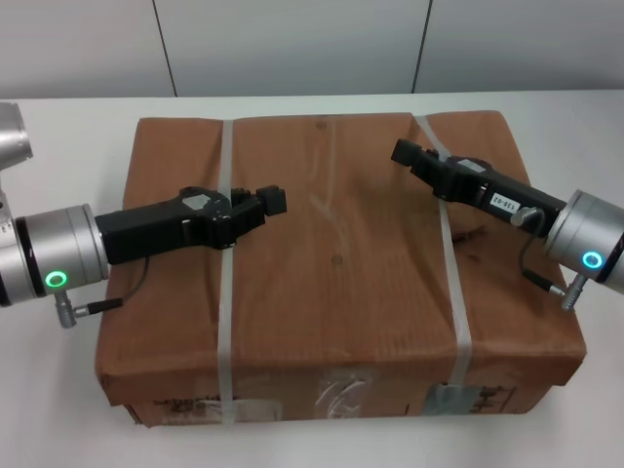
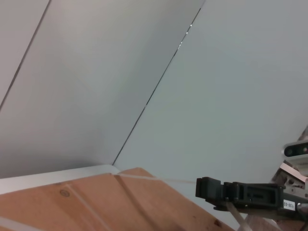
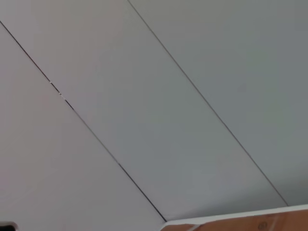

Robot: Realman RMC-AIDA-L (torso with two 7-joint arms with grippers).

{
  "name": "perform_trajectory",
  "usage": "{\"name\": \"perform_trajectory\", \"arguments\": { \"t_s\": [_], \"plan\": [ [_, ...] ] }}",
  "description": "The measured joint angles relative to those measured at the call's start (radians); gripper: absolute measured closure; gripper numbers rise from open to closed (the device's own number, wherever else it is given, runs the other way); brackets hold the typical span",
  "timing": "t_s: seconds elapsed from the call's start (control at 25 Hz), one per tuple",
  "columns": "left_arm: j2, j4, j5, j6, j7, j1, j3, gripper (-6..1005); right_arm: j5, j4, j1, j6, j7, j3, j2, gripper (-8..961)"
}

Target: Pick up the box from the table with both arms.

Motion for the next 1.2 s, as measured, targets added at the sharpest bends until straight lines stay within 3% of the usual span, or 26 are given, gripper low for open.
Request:
{"name": "perform_trajectory", "arguments": {
  "t_s": [1.2],
  "plan": [
    [-0.002, 0.005, -0.01, 0.021, 0.005, 0.01, -0.001, 908, 0.007, 0.0, -0.011, -0.03, 0.001, 0.0, 0.0, 918]
  ]
}}
